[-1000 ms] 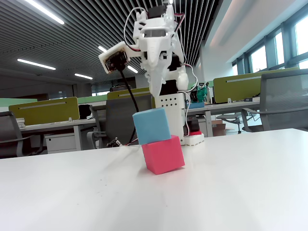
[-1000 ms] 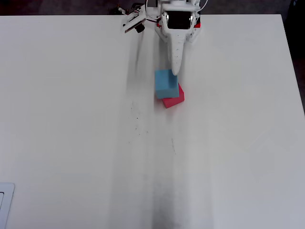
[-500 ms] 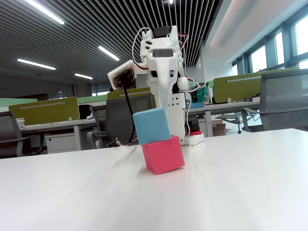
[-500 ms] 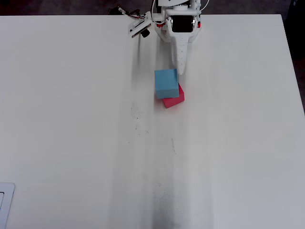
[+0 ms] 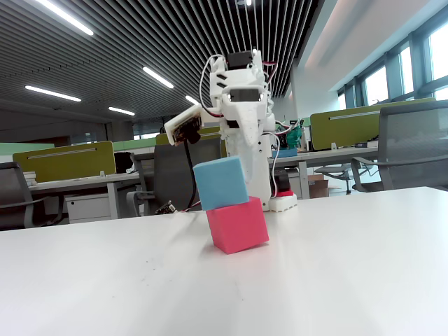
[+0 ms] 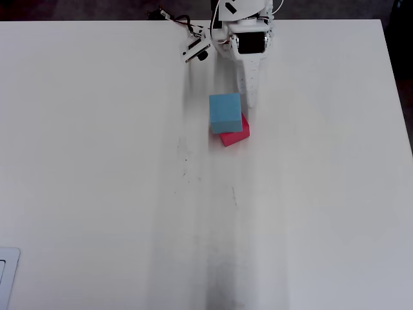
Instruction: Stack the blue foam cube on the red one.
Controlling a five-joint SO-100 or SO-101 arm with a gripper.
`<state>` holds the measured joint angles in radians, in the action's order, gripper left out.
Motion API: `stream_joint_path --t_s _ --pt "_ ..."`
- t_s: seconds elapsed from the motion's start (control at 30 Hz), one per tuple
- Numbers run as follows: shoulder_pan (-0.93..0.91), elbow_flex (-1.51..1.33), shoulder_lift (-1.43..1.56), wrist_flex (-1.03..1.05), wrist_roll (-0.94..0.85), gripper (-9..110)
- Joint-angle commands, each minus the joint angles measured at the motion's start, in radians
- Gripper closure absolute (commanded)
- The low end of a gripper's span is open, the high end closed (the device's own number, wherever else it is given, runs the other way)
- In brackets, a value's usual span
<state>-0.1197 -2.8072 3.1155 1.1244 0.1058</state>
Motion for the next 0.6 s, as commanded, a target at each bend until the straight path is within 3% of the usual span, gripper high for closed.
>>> stream_joint_path --t_s 0.0,0.57 --pt "0.011 -0.018 0.025 -0.009 -0.008 70" --pt "-0.006 -0.034 0.069 -0.028 0.008 72"
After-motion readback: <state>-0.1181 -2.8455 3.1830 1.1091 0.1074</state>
